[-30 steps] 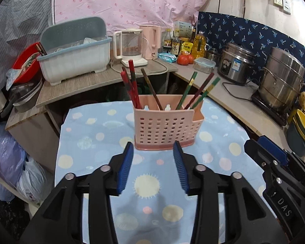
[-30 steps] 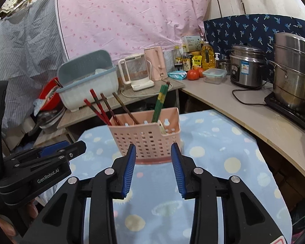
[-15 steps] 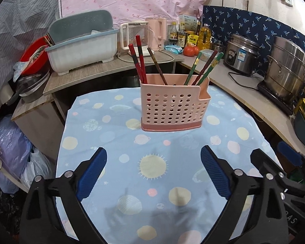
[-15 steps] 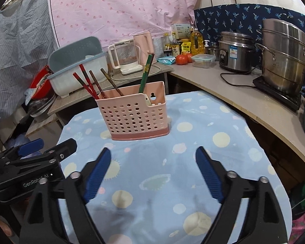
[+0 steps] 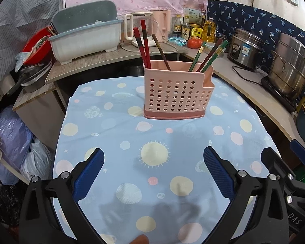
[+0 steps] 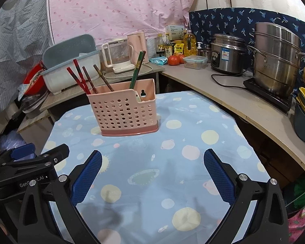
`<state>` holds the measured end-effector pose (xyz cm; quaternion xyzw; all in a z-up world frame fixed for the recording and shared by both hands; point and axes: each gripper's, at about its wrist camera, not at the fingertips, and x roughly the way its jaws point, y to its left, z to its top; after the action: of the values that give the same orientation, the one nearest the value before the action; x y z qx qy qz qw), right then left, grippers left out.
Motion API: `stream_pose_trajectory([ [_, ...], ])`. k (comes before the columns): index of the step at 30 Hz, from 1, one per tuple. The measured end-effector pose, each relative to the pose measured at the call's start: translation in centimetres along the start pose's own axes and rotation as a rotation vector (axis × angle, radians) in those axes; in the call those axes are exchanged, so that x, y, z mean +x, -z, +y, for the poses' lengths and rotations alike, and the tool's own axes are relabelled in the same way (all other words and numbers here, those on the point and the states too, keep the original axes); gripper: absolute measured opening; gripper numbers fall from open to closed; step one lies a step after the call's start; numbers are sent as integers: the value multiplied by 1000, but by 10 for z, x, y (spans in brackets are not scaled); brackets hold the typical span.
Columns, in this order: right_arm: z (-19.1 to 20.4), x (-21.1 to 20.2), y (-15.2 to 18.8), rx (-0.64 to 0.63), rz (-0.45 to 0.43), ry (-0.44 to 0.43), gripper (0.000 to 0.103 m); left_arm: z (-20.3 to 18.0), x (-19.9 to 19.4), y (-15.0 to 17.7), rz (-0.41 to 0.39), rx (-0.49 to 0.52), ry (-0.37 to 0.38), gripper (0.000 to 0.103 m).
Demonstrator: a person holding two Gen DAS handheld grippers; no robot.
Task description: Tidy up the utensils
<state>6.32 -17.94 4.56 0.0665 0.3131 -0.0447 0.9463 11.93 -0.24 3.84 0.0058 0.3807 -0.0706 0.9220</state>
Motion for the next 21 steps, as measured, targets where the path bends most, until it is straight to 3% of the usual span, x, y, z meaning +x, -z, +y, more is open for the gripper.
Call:
stream_pose_trajectory([
  [21, -6, 1, 8, 15, 10, -1, 97, -12, -1, 6, -10, 50, -49, 94],
])
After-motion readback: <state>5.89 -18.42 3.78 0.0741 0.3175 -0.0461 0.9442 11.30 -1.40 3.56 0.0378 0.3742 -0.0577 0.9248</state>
